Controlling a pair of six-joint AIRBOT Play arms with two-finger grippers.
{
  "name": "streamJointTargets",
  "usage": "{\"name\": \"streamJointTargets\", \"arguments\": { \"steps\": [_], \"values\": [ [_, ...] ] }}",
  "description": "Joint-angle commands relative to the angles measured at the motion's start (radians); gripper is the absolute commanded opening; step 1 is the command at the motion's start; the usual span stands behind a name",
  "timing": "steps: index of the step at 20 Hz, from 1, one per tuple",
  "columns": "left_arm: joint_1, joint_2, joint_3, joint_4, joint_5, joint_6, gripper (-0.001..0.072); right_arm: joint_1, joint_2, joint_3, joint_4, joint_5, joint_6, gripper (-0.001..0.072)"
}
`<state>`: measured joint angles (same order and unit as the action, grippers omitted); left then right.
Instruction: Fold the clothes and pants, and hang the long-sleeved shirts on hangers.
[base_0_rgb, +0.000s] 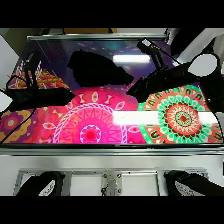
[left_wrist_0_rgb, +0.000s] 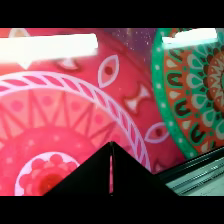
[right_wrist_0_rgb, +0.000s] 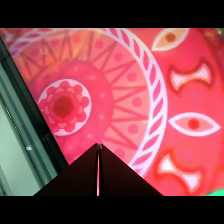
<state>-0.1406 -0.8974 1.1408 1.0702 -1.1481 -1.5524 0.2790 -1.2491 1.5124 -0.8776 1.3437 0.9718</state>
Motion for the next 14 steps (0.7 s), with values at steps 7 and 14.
{"name": "streamJointTargets", "arguments": {
  "steps": [7,14],
  "values": [
    [0.001,0.001,0.000,0.001,0.045,0.002,0.0050,0.001,-0.001,0.000,0.000,0.000,0.000,0.0025],
    [0.001,-0.321,0.228,0.121,0.258,0.026,0.0720,0.001,-0.001,0.000,0.000,0.000,0.000,0.0025]
  ]
}}
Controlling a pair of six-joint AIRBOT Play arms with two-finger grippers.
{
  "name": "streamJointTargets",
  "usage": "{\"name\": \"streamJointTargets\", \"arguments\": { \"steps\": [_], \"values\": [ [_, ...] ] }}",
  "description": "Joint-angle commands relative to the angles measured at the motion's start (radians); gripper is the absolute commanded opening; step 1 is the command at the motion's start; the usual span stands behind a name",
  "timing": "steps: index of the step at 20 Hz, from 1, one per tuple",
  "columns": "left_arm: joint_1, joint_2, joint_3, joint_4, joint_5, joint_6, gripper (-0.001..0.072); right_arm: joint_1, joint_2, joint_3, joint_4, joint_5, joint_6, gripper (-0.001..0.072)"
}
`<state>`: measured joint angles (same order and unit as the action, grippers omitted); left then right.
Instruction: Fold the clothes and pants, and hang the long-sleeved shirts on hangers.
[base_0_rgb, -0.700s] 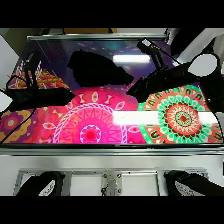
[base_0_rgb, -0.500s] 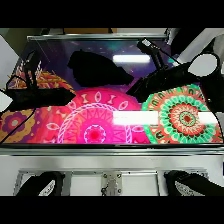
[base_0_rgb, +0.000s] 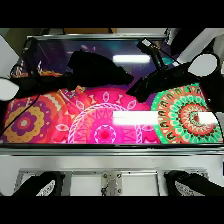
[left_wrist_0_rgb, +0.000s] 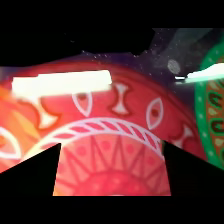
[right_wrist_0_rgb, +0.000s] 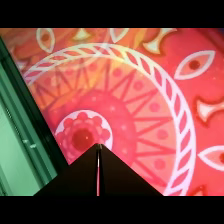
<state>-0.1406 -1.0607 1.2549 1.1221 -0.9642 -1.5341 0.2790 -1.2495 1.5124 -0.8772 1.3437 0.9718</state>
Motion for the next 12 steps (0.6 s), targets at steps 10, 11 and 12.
{"name": "streamJointTargets", "arguments": {
  "steps": [10,11,12],
  "values": [
    [0.019,-0.935,0.655,0.240,0.169,0.000,0.0720,0.001,0.000,0.000,0.000,0.000,0.000,0.0025],
    [0.026,-0.976,0.693,0.239,0.166,0.000,0.0720,0.001,0.000,0.000,0.000,0.000,0.000,0.0025],
    [0.032,-1.008,0.727,0.237,0.160,0.000,0.0720,0.001,0.000,0.000,0.000,0.000,0.000,0.0025]
  ]
}}
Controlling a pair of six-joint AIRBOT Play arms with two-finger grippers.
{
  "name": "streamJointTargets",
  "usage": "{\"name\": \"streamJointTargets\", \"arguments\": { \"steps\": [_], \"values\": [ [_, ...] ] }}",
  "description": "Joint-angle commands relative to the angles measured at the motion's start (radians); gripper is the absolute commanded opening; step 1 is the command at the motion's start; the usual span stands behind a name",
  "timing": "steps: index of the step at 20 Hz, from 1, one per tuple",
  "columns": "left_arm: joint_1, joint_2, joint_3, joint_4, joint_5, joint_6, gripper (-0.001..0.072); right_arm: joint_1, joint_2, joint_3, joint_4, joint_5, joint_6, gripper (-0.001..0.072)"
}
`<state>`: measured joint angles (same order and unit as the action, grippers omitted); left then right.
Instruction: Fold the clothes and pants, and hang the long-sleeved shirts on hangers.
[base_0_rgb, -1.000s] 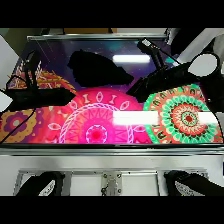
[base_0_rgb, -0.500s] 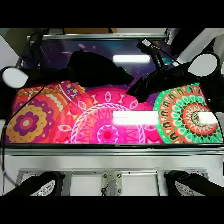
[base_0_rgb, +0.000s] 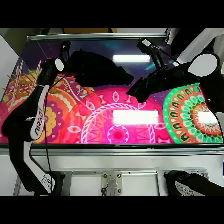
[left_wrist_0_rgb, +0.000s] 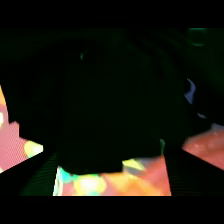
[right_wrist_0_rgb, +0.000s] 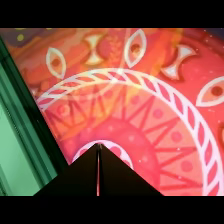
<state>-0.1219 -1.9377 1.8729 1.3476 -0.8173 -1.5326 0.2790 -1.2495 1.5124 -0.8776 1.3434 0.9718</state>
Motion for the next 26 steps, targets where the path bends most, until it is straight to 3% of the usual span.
{"name": "streamJointTargets", "arguments": {
  "steps": [1,7,8,9,10,13,16,22,26],
  "values": [
    [0.013,-0.162,0.145,0.010,0.006,-0.002,0.0720,0.001,0.000,0.000,0.000,0.000,0.000,0.0025],
    [0.013,-0.218,0.171,-0.108,-0.002,-0.001,0.0713,0.001,0.000,0.000,0.000,0.000,0.000,0.0025],
    [0.013,-0.214,0.167,-0.141,-0.009,-0.001,0.0490,0.001,0.000,0.000,0.000,0.000,0.000,0.0025],
    [0.013,-0.209,0.166,-0.175,-0.032,-0.001,0.0150,0.001,0.000,0.000,0.000,0.000,0.000,0.0025],
    [0.013,-0.198,0.166,-0.212,-0.060,-0.001,0.0020,0.001,0.000,0.000,0.000,0.000,0.000,0.0025],
    [-0.001,-0.096,0.166,-0.248,-0.132,0.024,0.0019,0.001,-0.001,0.000,0.000,0.000,0.000,0.0025],
    [-0.067,0.117,0.111,-0.247,-0.185,0.072,0.0019,0.001,-0.001,0.000,0.000,0.000,0.000,0.0026],
    [-0.242,0.605,-0.155,-0.240,-0.205,0.073,0.0019,0.001,-0.001,0.000,0.041,-0.003,0.000,0.0025],
    [-0.295,0.769,-0.316,-0.240,-0.201,0.024,0.0019,0.001,0.000,0.000,0.138,0.003,-0.007,0.0026]
  ]
}}
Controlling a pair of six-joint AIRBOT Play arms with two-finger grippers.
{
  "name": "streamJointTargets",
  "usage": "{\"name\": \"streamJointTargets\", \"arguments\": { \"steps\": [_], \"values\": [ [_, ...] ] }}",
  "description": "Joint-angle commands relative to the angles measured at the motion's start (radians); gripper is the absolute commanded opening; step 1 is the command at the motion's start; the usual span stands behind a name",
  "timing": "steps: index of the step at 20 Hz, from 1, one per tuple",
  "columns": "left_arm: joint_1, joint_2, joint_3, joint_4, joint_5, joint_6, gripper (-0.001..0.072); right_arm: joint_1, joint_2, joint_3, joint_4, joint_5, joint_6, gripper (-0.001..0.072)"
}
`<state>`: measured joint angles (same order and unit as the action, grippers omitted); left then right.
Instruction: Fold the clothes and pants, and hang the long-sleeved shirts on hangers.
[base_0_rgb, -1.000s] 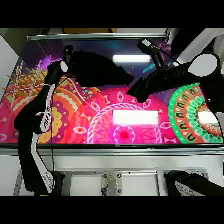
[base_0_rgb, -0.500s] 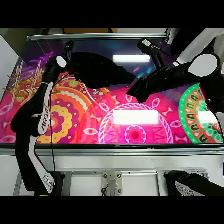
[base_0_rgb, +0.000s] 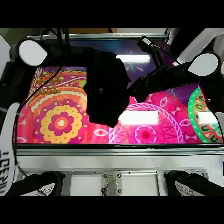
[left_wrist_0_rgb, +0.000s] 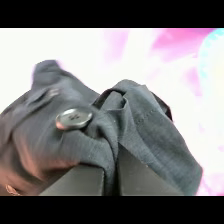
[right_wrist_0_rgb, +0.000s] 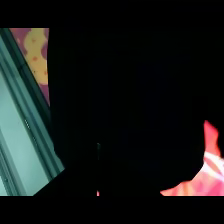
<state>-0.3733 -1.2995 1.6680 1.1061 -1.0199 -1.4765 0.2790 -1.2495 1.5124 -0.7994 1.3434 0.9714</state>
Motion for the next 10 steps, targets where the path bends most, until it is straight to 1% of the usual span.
{"name": "streamJointTargets", "arguments": {
  "steps": [1,4,6,7,8,10],
  "values": [
    [-0.051,0.156,-0.149,0.002,0.003,-0.050,0.0019,0.000,0.000,0.000,0.060,-0.003,-0.006,0.0026],
    [-0.053,0.195,-0.243,0.000,0.006,-0.111,0.0019,0.000,0.002,0.000,0.082,0.001,0.001,0.0020],
    [-0.054,0.194,-0.273,-0.004,-0.022,-0.143,0.0019,-0.026,0.030,0.000,0.040,0.028,0.002,0.0019],
    [-0.064,0.194,-0.290,-0.008,-0.024,-0.163,0.0019,-0.056,0.063,0.000,-0.013,0.029,0.014,0.0018],
    [-0.087,0.194,-0.311,-0.008,-0.019,-0.163,0.0019,-0.095,0.104,0.000,-0.079,0.018,0.040,0.0018],
    [-0.177,0.178,-0.347,-0.008,0.034,-0.167,0.0019,-0.194,0.195,0.000,-0.216,-0.031,0.116,0.0019]
  ]
}}
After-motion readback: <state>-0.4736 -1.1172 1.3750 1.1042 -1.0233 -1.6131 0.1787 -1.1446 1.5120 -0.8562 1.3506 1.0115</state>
